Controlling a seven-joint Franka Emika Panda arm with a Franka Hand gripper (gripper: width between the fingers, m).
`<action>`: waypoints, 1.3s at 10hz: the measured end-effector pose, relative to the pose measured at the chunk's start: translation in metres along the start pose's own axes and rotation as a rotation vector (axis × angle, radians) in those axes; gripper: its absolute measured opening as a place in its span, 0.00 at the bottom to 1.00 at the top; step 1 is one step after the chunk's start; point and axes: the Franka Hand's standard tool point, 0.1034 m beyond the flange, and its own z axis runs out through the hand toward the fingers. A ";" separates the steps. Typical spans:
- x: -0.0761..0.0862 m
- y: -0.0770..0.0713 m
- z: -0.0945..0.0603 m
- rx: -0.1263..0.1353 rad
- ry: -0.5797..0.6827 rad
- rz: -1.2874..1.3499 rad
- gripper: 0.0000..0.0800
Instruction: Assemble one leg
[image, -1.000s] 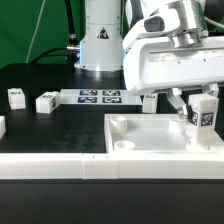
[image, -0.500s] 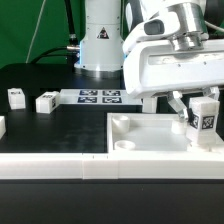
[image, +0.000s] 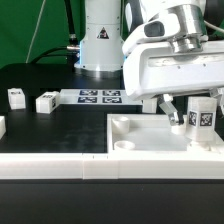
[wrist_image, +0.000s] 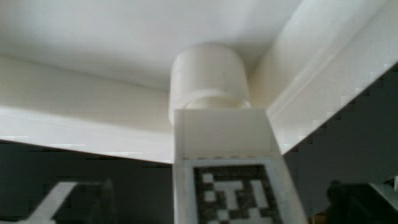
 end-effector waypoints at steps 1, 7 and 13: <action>0.000 0.000 0.000 0.000 0.000 0.000 0.80; 0.017 0.002 -0.020 -0.005 0.002 -0.010 0.81; 0.028 -0.003 -0.019 0.044 -0.204 -0.001 0.81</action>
Offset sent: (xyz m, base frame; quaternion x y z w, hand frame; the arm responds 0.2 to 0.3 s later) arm 0.0000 0.0000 0.0000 0.0000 0.0000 0.0000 1.0000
